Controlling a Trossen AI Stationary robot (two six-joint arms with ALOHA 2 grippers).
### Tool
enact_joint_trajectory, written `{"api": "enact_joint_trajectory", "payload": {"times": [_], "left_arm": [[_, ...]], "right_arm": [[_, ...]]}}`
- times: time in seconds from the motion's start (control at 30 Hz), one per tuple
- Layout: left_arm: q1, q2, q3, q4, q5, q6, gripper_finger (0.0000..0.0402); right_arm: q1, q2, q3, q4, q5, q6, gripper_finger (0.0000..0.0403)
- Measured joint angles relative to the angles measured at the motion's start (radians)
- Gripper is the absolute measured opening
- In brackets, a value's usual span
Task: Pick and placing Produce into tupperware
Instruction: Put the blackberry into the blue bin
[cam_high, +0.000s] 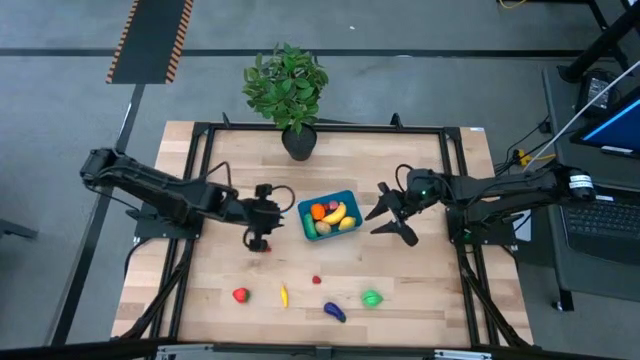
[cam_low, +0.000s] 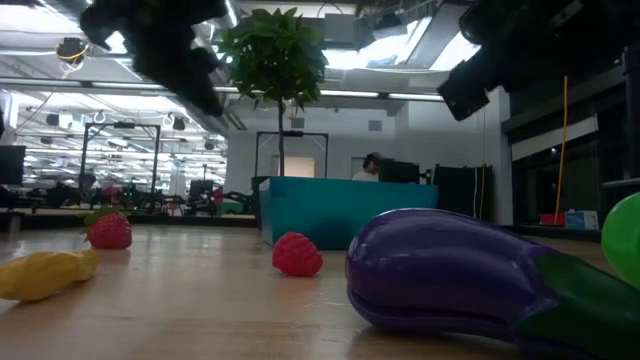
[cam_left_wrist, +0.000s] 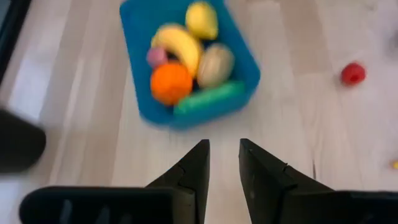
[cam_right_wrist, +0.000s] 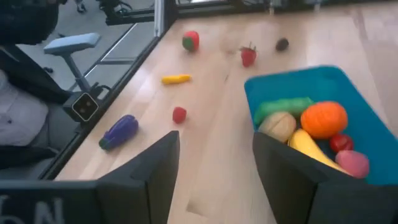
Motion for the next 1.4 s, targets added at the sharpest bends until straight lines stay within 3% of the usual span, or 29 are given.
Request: {"api": "enact_joint_trajectory", "payload": {"times": [0.13,0.37,0.7,1.4], "left_arm": [[-0.048,-0.063,-0.055,-0.11,-0.065,-0.141,0.0071],[-0.112,-0.129,-0.064,-0.33,-0.073,-0.355,0.006],[-0.176,-0.126,-0.064,-0.376,-0.071,-0.388,0.0045],[-0.177,-0.126,-0.064,-0.372,-0.073,-0.441,0.001]], "right_arm": [[0.003,0.014,-0.016,0.046,0.002,0.028,0.0207],[0.003,0.021,-0.017,0.074,0.003,0.03,0.0207],[0.003,0.021,-0.016,0.137,0.002,0.014,0.0207],[0.003,0.021,-0.016,0.136,0.002,0.01,0.0207]]}}
